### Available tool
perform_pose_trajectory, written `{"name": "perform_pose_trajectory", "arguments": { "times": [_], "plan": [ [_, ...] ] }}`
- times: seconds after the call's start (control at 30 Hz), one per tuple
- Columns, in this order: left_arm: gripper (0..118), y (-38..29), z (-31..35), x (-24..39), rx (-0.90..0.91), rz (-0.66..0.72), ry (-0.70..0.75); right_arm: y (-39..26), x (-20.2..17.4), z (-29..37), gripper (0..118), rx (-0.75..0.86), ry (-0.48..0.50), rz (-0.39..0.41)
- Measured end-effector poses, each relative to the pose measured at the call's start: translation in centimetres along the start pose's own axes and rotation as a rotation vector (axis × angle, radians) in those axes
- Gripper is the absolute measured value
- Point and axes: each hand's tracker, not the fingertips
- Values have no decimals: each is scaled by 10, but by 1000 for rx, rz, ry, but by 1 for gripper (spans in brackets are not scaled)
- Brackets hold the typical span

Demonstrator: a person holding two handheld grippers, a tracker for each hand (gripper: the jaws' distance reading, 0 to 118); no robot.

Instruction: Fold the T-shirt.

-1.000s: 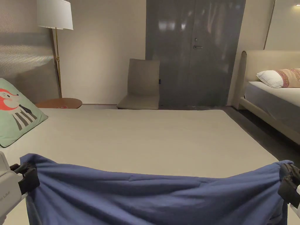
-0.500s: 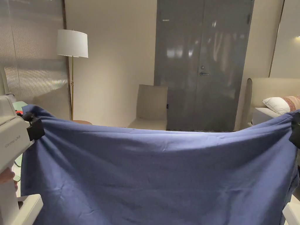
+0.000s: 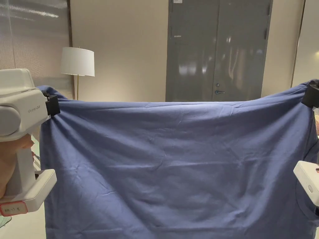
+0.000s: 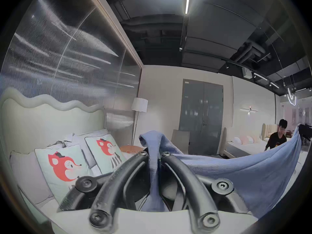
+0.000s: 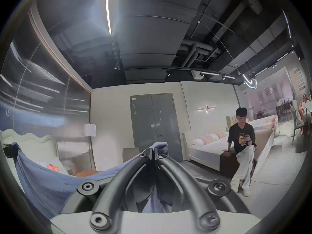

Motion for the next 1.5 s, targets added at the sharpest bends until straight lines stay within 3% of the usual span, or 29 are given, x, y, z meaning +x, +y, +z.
{"name": "perform_pose_trajectory", "arguments": {
  "times": [0.2,0.33,0.43,0.7,0.97,1.2,1.5],
  "plan": [
    [0,7,-74,16,17,8,19,1,-14,-74,2,24,1,19],
    [0,1,-118,23,14,18,26,-6,-16,-122,2,-14,8,-32],
    [0,-11,-143,26,1,23,33,-19,-22,-145,2,-16,-15,38],
    [0,-48,-177,26,-48,62,68,-48,-28,-170,2,-72,-8,77],
    [0,-70,-158,20,-58,34,66,-74,-22,-153,2,-120,-6,111],
    [0,-93,-110,9,-116,0,54,-100,-7,-97,2,-190,13,163],
    [0,-145,-7,-16,-223,-48,38,-136,21,13,2,-326,33,98]
  ]
}}
